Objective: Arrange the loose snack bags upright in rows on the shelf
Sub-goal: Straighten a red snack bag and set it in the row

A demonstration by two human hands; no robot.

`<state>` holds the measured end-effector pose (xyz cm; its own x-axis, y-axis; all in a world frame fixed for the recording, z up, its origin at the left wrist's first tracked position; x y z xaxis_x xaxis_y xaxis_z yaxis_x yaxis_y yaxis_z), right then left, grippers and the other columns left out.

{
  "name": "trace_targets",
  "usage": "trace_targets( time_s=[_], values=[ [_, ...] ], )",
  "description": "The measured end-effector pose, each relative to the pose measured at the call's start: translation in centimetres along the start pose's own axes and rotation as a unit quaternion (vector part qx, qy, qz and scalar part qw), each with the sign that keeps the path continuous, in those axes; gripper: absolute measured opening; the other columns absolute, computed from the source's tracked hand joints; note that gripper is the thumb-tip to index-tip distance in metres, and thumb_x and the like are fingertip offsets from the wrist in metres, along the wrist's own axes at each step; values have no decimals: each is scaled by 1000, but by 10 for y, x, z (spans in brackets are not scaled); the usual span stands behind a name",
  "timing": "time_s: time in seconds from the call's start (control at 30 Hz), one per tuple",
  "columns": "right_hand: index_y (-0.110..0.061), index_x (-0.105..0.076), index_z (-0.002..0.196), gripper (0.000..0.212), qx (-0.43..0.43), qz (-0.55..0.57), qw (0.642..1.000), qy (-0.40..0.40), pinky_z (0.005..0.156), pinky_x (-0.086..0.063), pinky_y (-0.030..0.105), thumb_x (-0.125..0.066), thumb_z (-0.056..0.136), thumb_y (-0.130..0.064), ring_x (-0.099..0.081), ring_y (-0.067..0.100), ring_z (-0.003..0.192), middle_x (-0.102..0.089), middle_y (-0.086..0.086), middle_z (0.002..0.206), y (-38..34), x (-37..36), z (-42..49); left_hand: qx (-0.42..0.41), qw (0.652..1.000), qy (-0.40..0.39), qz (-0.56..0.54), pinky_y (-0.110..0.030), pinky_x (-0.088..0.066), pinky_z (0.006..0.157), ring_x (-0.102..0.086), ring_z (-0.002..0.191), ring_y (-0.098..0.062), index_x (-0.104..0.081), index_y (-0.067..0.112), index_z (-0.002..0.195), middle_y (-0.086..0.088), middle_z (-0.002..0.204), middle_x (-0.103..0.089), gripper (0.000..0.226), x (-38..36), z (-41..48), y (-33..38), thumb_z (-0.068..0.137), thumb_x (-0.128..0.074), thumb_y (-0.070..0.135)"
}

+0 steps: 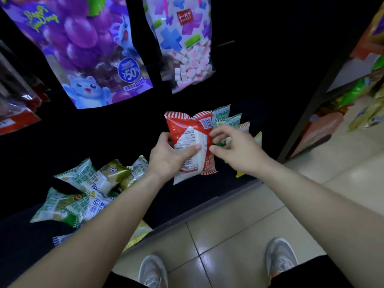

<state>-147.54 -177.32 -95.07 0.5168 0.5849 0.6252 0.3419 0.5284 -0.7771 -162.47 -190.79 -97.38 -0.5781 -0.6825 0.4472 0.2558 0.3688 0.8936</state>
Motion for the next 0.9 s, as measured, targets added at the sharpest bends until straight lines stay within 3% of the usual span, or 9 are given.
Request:
trace_targets(
  time_s=[0.1,0.17,0.23,0.3,0.43,0.57,0.73,0.83,0.9],
  values=[
    [-34,-53,134,47,20,-14,1000,-16,82,-56,33,-66,89,-34,-67,7,88,-59,-9,119,-5,-18,7,11,999,-15,-40,-42,-60,81,-72,88,-12,-57,27,111,6,102,-73,70,-2,6,-3,56,-83,61],
    [-38,-49,140,55,13,24,999,-16,88,-56,36,-66,87,-37,-66,7,99,-60,-12,126,-2,-21,12,6,995,-40,-92,-42,-59,82,-73,90,-15,-59,25,115,1,107,-74,51,-5,7,1,74,-81,44],
    [-38,-51,136,53,-6,82,996,-17,93,-54,35,-71,86,-40,-65,1,103,-64,-18,122,2,-20,15,-19,992,-61,-109,-34,-57,78,-71,95,-14,-61,25,120,4,113,-73,33,-6,5,10,88,-71,24],
    [-39,-53,127,54,-30,127,991,-9,94,-52,30,-77,80,-46,-64,-5,100,-67,-21,114,8,-20,17,-54,990,-80,-102,-28,-55,75,-69,98,-13,-64,28,121,9,115,-71,34,-9,1,18,90,-67,14],
    [-39,-53,119,79,-64,109,991,32,93,-53,34,-87,52,-65,-65,6,104,-66,-9,117,22,-17,27,-106,986,-110,-71,-18,-51,76,-70,92,-9,-66,22,121,9,116,-70,33,-13,-8,25,90,-68,11],
    [-30,-47,132,84,-84,110,990,12,87,-52,29,-92,63,-44,-64,8,104,-63,-11,118,27,-14,28,-117,990,-65,-43,-26,-54,85,-69,95,-8,-66,17,113,5,106,-73,27,8,1,20,88,-73,13],
    [-26,-40,137,82,-109,148,980,-83,93,-56,42,-88,71,-34,-67,14,104,-60,-8,124,30,-32,25,-101,993,28,57,-28,-50,91,-55,109,-5,-48,30,131,11,126,-55,66,41,14,5,75,-83,38],
    [-27,-47,129,66,-103,187,964,-158,85,-60,41,-85,76,-22,-73,12,94,-69,-11,112,24,-41,19,-109,990,-32,81,-22,-39,96,-47,123,-3,-40,32,144,12,140,-47,87,41,19,3,71,-85,44],
    [-29,-51,127,60,-97,198,957,-190,85,-60,41,-83,78,-16,-73,15,98,-70,-7,115,24,-46,16,-97,989,-91,67,-19,-40,95,-50,123,0,-42,33,144,14,137,-53,90,37,19,-1,67,-84,50]
  ],
)
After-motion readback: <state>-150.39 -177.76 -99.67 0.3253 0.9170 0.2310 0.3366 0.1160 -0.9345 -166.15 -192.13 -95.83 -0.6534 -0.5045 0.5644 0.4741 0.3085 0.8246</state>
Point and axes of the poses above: each hand's wrist, its own z-axis towards the middle knuckle, its own x-axis out of the back of the hand, y = z × x, the point moved 8 cm from there along z, towards the middle knuckle
